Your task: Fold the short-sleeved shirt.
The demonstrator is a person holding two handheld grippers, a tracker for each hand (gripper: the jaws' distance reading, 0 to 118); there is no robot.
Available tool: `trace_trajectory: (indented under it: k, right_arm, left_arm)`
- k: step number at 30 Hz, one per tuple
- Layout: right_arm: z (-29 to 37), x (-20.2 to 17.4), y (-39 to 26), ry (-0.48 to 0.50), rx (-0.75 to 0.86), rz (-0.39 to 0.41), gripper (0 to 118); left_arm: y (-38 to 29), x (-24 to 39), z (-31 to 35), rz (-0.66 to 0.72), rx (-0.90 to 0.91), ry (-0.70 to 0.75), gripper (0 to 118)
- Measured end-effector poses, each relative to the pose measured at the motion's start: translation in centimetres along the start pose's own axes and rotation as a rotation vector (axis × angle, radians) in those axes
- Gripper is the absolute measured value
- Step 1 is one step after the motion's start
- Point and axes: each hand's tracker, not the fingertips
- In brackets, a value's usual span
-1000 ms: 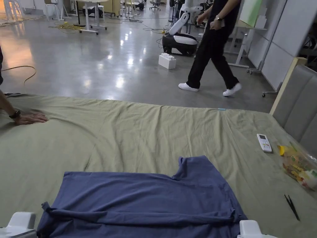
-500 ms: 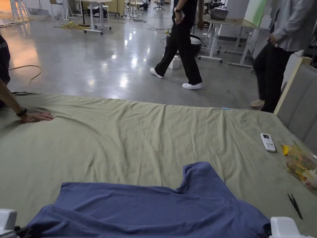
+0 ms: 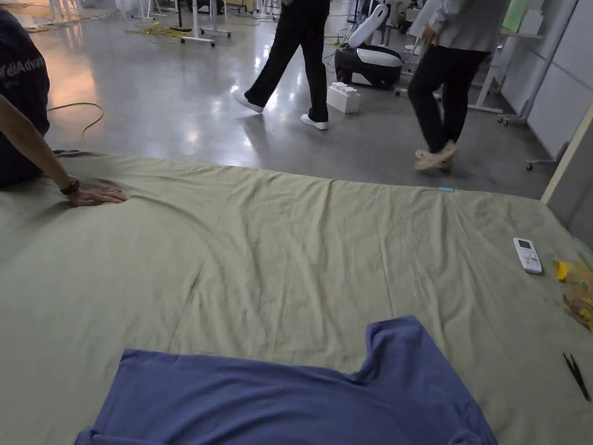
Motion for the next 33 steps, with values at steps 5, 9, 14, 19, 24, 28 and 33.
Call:
trace_trajectory:
  k: [5,9,14,19,24,28,33]
  right_arm:
    - [-1.0,0.1,0.1,-0.024,0.021,-0.013,13]
    - [2.9,-0.4,2.2,-0.101,0.085,0.004,89]
    - [6.7,-1.6,6.3,-0.058,0.381,-0.069,95]
    - [9.0,-4.4,10.4,-0.063,0.703,-0.069,93]
    - [11.3,-6.4,14.2,-0.051,0.929,-0.140,40]
    - [12.7,-7.8,16.5,-0.117,1.042,-0.094,18]
    - [13.2,-8.6,17.4,-0.070,1.094,-0.105,0]
  left_arm:
    - [0.4,0.4,0.4,0.002,0.006,0.007,9]
    - [1.3,1.0,1.8,-0.032,0.053,0.042,28]
    - [5.5,3.6,5.4,-0.079,0.291,0.052,53]
    - [10.2,7.1,8.6,-0.043,0.572,0.052,53]
    - [13.5,10.2,12.2,0.026,0.806,0.075,36]
    - [14.7,11.4,14.0,0.011,0.913,0.093,13]
    - [13.9,12.1,14.8,-0.062,0.965,0.113,3]
